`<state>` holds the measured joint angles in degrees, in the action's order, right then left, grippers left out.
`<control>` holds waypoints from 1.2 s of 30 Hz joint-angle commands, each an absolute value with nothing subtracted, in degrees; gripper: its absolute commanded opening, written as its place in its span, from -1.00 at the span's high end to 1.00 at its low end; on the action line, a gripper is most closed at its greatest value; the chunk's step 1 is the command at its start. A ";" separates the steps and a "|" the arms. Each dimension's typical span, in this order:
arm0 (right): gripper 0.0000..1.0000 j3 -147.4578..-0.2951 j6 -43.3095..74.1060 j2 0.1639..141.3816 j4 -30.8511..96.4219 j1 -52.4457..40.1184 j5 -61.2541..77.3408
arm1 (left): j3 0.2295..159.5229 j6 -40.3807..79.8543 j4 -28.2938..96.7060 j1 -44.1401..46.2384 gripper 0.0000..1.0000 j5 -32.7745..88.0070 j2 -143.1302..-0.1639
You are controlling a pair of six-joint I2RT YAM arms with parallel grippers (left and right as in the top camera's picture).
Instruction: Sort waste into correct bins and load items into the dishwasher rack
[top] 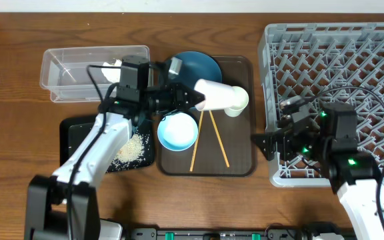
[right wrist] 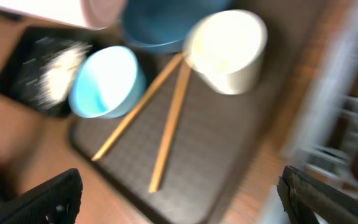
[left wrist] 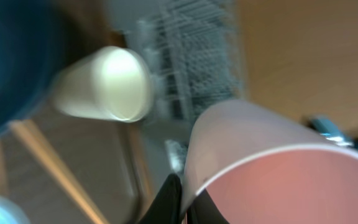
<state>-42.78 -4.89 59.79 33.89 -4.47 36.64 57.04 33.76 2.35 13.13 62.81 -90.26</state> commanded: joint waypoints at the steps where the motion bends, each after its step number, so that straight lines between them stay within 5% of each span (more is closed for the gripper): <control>1: -0.98 -43.97 -11.38 62.98 33.21 -5.89 50.63 | 57.89 34.17 0.97 13.21 0.88 79.11 -92.40; 13: -0.99 -43.97 -13.98 72.31 16.32 -6.98 68.49 | 57.87 34.20 1.02 13.47 0.88 80.18 -93.69; 36: -0.87 -43.97 -10.74 72.66 0.62 -10.20 67.09 | 57.87 36.47 0.97 18.31 0.88 80.40 -93.69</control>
<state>-43.03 -11.22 72.36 0.71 -9.41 66.19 57.04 36.03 1.15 18.35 79.18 -93.34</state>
